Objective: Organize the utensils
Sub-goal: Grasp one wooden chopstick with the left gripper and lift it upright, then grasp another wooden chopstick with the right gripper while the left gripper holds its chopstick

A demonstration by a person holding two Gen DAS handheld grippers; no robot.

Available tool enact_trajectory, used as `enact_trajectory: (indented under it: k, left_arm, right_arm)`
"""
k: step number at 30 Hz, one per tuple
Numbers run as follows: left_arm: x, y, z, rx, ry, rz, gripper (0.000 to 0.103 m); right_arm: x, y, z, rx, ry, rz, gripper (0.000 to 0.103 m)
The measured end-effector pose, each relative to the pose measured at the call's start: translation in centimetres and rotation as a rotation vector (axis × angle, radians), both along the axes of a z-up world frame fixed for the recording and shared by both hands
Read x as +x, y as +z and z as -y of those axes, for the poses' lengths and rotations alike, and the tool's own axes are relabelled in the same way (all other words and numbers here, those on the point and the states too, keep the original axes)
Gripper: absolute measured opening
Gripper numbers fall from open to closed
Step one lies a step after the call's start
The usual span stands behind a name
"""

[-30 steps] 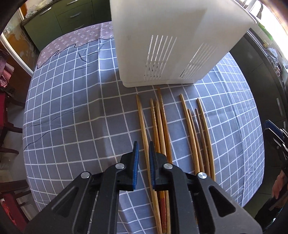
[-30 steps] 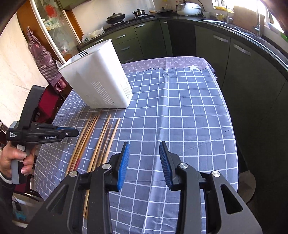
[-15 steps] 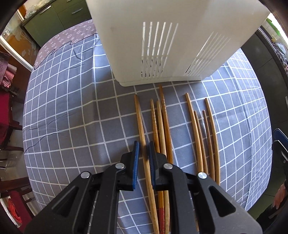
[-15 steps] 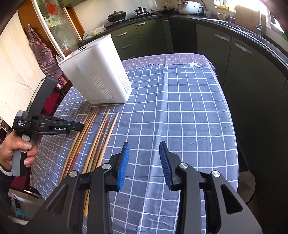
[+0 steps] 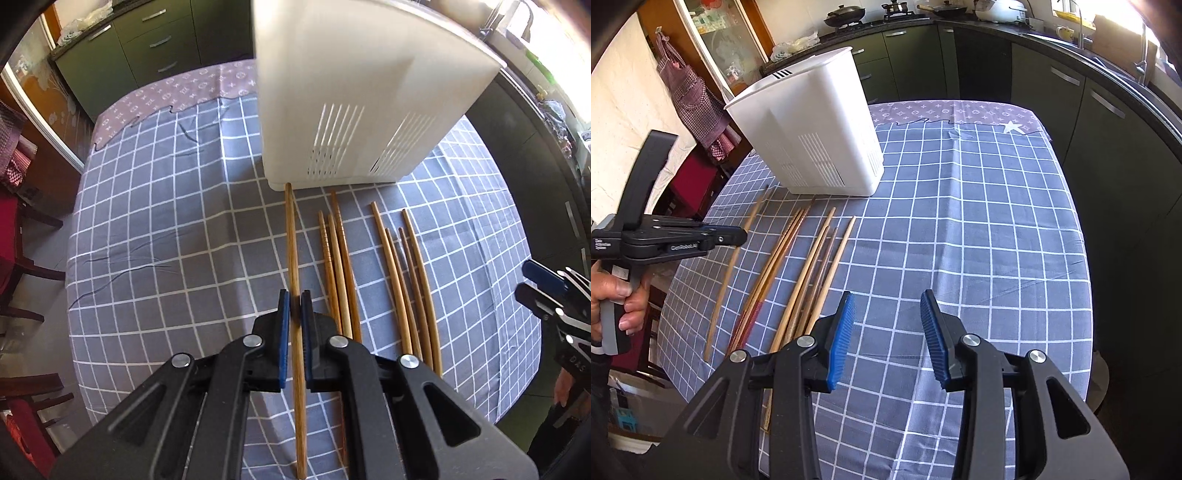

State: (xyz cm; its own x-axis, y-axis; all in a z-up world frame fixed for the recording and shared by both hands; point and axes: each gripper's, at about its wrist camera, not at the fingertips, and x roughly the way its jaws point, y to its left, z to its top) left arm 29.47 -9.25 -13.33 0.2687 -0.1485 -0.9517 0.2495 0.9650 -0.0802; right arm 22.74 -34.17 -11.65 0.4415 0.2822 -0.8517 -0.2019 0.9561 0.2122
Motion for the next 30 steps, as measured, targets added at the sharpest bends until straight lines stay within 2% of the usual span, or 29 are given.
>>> enact_trajectory:
  k: [7,13,18,23,30]
  left_arm:
    - [-2.9,5.4,-2.1,-0.047,-0.021,0.141,0.006]
    - [-5.0,8.0,-2.9,-0.053,-0.046,0.241,0.006]
    - [-5.6,8.4,-3.5,-0.067,-0.057,0.259,0.006]
    - [-6.1,8.7,-4.0,-0.082,-0.064,0.269,0.006]
    - [-6.8,9.1,-3.9,-0.095,-0.092,0.282,0.006]
  right_arm:
    - [2.4,-1.7,-3.1,0.005,0.055,-0.121,0.037]
    - [4.7,-3.7,-5.8,-0.026,0.068,-0.233,0.027]
    - [6.2,-4.3,-7.6,-0.076,0.06,-0.261,0.018]
    - [6.8,-4.9,-9.0,-0.124,0.055,-0.293,0.013]
    - [7.1,-5.6,-10.3,-0.152,0.043,-0.324,0.013]
